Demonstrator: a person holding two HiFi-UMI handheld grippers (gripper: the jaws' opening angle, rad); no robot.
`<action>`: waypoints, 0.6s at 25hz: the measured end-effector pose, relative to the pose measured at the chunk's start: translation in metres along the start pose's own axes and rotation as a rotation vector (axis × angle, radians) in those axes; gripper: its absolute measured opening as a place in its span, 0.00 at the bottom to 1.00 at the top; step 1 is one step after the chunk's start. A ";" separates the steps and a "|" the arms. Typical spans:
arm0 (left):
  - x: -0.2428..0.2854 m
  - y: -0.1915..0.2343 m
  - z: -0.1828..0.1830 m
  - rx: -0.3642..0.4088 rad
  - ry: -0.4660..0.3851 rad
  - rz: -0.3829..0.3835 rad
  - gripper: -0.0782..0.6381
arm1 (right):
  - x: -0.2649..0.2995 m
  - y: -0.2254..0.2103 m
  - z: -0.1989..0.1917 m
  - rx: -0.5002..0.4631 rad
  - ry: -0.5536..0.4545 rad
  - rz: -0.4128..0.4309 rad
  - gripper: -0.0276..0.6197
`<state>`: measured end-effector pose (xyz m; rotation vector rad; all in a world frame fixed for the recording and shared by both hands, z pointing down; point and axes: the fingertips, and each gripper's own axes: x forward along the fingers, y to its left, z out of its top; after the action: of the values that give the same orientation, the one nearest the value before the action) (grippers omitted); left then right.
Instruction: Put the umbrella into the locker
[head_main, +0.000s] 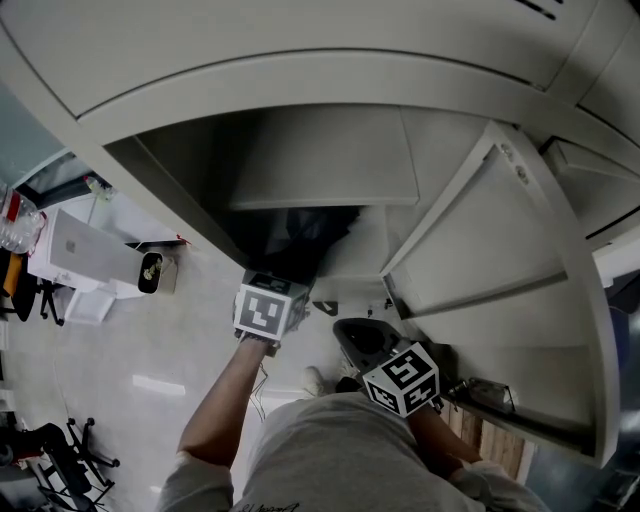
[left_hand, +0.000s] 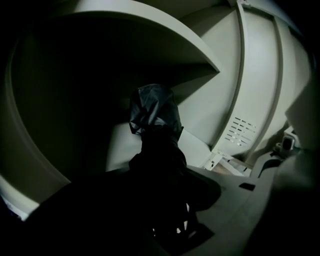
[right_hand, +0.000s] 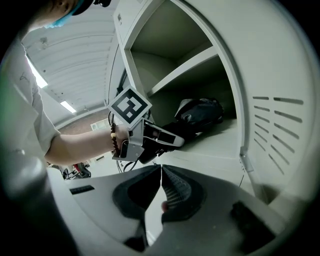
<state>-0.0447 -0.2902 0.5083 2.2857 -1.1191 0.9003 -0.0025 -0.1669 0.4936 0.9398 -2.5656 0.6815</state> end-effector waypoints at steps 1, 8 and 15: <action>0.002 0.000 0.000 0.004 0.006 0.000 0.40 | 0.000 0.000 0.000 0.002 0.000 0.000 0.09; 0.010 -0.001 -0.001 0.043 0.066 0.007 0.41 | 0.002 -0.001 -0.001 0.009 -0.001 0.007 0.09; 0.015 -0.003 -0.004 0.099 0.151 -0.007 0.44 | 0.005 0.000 -0.001 0.011 0.001 0.016 0.09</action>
<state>-0.0367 -0.2943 0.5216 2.2547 -1.0215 1.1286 -0.0061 -0.1684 0.4965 0.9235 -2.5738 0.7010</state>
